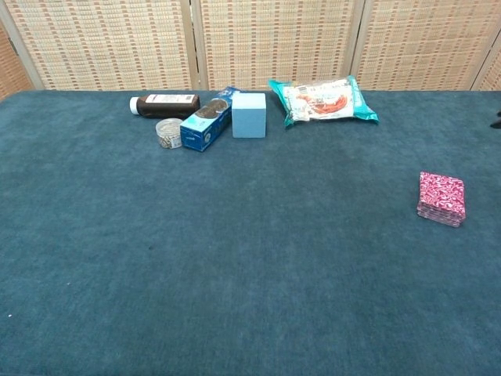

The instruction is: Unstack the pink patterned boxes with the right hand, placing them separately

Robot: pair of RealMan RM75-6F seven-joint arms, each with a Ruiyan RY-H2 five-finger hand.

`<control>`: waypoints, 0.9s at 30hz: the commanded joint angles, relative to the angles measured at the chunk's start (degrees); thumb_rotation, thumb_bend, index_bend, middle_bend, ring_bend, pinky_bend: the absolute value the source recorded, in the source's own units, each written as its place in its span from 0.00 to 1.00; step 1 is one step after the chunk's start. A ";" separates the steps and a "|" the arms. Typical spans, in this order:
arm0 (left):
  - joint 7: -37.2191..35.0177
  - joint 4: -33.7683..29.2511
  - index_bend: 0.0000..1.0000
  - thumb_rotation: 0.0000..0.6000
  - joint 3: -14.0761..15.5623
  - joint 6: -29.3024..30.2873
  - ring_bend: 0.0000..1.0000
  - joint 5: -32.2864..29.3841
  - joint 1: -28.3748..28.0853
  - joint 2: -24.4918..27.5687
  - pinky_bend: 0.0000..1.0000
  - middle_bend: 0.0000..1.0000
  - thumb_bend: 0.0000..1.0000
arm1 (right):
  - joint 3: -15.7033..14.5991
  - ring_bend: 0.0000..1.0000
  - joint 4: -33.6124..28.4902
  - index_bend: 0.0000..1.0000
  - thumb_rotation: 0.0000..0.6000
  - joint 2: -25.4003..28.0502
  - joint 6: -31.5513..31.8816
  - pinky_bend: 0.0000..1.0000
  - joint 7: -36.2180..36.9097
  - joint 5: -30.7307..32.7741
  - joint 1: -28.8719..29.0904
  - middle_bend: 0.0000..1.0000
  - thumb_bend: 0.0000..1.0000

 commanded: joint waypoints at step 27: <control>2.54 -0.26 0.00 1.00 -0.74 -2.94 0.00 -3.82 -1.20 -0.56 0.13 0.00 0.46 | -5.49 0.00 23.37 0.16 1.00 -14.74 -8.62 0.00 7.75 -6.54 14.25 0.13 0.25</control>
